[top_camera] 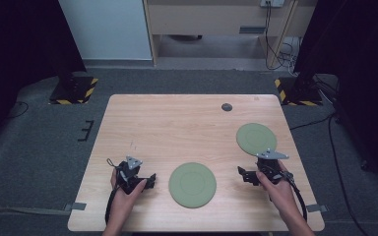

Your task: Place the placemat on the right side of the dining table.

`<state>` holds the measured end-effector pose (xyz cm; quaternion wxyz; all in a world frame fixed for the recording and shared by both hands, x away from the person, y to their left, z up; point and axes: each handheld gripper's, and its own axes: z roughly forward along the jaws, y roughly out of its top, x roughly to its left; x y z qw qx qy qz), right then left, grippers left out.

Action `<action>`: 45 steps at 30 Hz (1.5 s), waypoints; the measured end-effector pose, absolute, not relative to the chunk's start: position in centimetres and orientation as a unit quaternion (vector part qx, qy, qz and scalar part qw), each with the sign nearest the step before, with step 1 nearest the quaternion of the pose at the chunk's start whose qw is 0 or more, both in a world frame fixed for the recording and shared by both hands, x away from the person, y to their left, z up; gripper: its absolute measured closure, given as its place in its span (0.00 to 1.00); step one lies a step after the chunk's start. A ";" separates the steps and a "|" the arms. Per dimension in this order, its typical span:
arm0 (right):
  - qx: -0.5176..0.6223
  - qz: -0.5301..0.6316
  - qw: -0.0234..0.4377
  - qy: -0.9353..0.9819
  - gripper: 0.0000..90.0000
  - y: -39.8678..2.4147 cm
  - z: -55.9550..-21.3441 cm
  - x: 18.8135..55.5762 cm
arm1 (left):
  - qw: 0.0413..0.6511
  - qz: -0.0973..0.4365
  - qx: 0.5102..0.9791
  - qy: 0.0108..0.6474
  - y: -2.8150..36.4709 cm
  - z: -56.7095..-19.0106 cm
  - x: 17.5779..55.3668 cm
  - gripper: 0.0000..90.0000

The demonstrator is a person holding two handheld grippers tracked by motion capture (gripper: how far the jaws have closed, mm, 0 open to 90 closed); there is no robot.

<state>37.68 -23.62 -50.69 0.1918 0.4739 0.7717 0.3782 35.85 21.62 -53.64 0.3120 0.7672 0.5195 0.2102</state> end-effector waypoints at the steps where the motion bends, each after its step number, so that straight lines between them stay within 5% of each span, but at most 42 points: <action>1: 0.473 0.378 0.191 0.773 0.08 -23.4 -50.7 37.6 | 0.312 0.210 0.767 0.520 21.6 -53.6 35.8 0.00; 23: 0.450 0.368 0.181 0.793 0.08 -19.7 -51.7 37.4 | 0.312 0.210 0.767 0.520 21.6 -53.6 35.9 0.00; 36: 0.498 0.337 0.228 0.766 0.07 -18.7 -53.7 38.9 | 0.312 0.210 0.767 0.520 21.6 -53.6 35.9 0.00; 45: 0.516 0.318 0.212 0.766 0.01 -18.7 -54.0 39.5 | 0.312 0.210 0.767 0.519 21.6 -53.6 35.9 0.00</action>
